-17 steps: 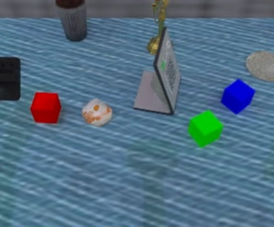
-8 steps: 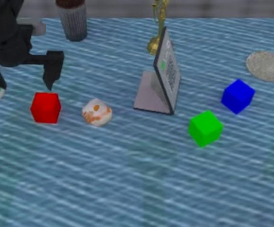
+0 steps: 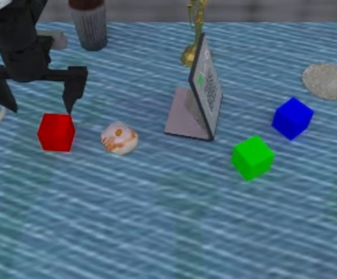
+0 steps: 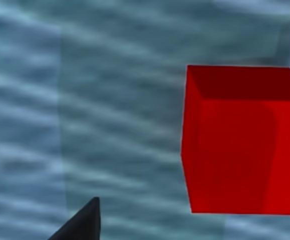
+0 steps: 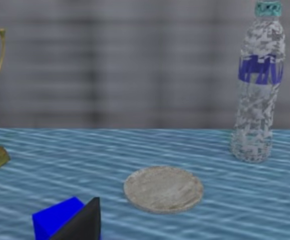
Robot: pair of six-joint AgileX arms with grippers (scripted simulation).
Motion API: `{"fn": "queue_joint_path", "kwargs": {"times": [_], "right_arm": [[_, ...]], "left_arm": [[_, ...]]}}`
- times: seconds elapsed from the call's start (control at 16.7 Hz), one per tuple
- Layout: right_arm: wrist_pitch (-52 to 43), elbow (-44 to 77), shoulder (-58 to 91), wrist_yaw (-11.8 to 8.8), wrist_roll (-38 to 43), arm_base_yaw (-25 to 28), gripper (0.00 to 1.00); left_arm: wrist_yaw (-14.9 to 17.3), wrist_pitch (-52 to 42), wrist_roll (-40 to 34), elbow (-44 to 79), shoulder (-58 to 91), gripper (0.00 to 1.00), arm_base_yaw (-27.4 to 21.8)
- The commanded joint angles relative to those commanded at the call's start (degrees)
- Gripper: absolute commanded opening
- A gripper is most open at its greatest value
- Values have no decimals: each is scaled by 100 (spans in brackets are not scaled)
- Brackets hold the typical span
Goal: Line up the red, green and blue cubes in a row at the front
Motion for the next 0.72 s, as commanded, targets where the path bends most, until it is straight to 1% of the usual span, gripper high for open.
{"fn": "queue_joint_path", "kwargs": {"times": [0.18,0.3,0.6,0.72], "right_arm": [[0,0,0,0,0,0,100],[0,0,0,0,0,0,100],[0,0,0,0,0,0,100],[0,0,0,0,0,0,100]], "left_arm": [[1,30,5,-33,-6,100,30],[1,241,17,-203,55,100,18],[4,1413,17,-959,403,100,12],[5,1697,16,-1168,514,100,10]]}}
